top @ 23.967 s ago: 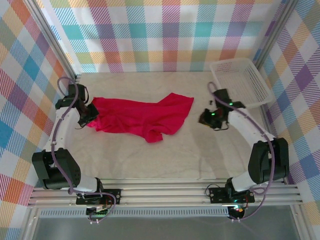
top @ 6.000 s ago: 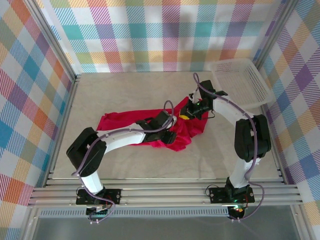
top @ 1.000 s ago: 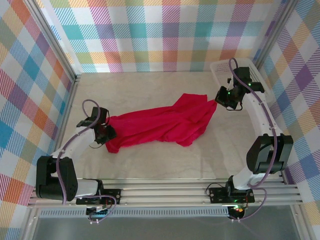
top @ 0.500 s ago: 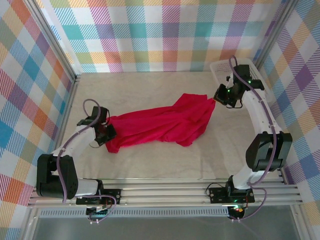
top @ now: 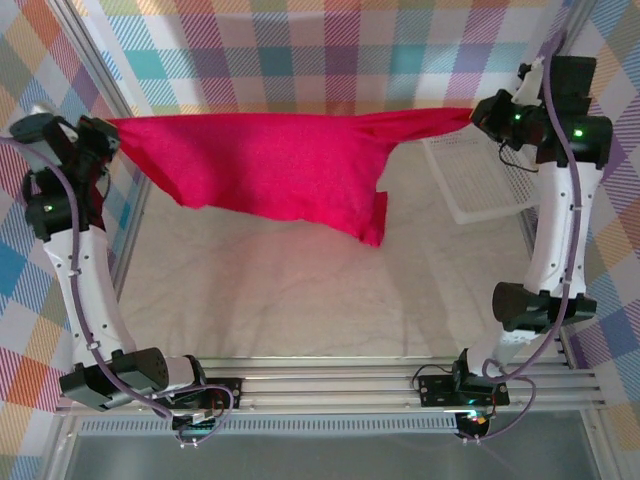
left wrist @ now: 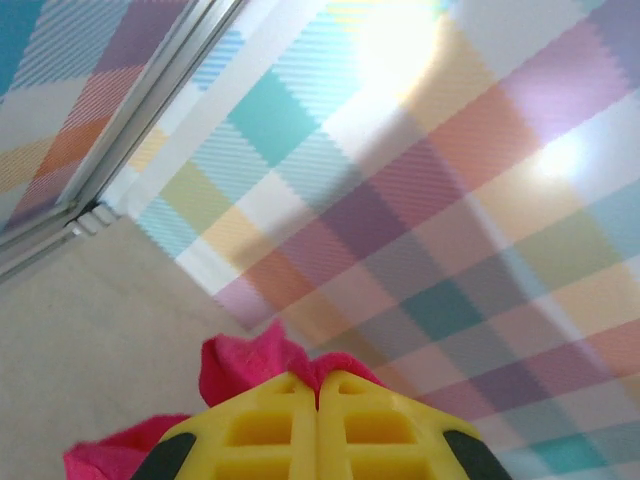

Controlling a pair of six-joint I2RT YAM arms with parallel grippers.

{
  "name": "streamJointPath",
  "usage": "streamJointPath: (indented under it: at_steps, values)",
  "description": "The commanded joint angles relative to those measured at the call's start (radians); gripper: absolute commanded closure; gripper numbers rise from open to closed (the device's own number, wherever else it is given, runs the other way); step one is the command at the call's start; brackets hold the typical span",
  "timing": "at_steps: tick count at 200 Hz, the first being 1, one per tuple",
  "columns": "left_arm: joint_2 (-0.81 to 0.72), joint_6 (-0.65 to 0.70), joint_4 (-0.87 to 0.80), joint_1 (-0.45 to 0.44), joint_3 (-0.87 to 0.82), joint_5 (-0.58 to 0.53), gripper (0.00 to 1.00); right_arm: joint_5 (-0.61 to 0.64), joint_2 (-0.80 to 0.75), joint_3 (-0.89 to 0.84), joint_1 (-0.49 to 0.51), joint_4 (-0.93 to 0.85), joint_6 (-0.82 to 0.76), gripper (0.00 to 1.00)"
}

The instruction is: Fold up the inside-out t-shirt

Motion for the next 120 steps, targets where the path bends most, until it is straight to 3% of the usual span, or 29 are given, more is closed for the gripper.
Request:
streamJointPath:
  at_steps: [1,63,84,120]
  values:
    - [0.051,-0.066,0.023,0.046,0.061,0.063,1.0,-0.021,0.018,0.077,-0.028,-0.086,0.005,1.0]
    - [0.119,-0.116,0.117,0.046,0.094,0.299,1.0,-0.266,-0.042,0.071,-0.029,0.046,0.078,1.0]
    - [0.141,-0.149,0.166,0.043,0.121,0.393,1.0,-0.353,-0.1,0.015,-0.029,0.188,0.128,1.0]
    - [0.121,-0.219,0.324,0.04,0.173,0.499,1.0,-0.446,-0.26,-0.208,-0.029,0.588,0.201,1.0]
